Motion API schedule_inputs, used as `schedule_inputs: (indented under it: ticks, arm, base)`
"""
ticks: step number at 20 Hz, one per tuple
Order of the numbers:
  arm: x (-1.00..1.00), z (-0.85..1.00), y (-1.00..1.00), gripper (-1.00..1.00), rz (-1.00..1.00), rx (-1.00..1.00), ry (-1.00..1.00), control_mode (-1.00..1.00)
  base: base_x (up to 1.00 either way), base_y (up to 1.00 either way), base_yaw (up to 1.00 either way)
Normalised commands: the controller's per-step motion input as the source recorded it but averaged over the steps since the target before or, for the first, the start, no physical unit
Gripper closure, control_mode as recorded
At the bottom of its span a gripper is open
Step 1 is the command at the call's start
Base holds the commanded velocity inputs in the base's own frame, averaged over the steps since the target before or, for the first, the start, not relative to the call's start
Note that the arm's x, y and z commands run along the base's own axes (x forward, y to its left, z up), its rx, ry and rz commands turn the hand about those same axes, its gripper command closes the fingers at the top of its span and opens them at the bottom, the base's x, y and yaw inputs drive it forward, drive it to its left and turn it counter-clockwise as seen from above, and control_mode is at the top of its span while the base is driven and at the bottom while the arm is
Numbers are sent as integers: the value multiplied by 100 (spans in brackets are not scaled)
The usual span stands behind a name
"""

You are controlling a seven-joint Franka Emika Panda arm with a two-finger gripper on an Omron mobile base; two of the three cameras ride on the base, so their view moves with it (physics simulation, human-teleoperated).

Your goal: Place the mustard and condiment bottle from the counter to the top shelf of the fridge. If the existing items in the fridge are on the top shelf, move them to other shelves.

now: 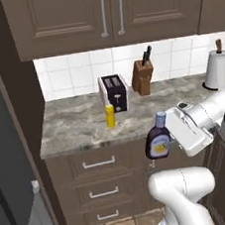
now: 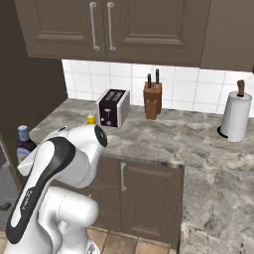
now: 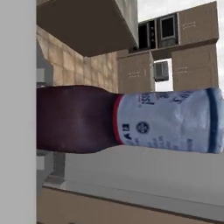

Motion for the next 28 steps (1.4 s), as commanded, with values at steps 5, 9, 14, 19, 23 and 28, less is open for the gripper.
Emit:
schedule_inputs:
  ticks: [5, 9, 14, 19, 23, 28]
  arm:
    - [0, 0, 0, 100, 0, 0, 0, 100]
    - [0, 0, 0, 100, 0, 0, 0, 100]
    - [0, 0, 0, 100, 0, 0, 0, 100]
    - [0, 0, 0, 100, 0, 0, 0, 100]
    - [0, 0, 0, 100, 0, 0, 0, 100]
    - [0, 0, 0, 100, 0, 0, 0, 100]
  base:
    - [-63, 71, 75]
    - [-30, 100, 52]
    - [14, 100, 16]
    - [34, 100, -1]
    - [-20, 100, -14]
    - [1, 100, -49]
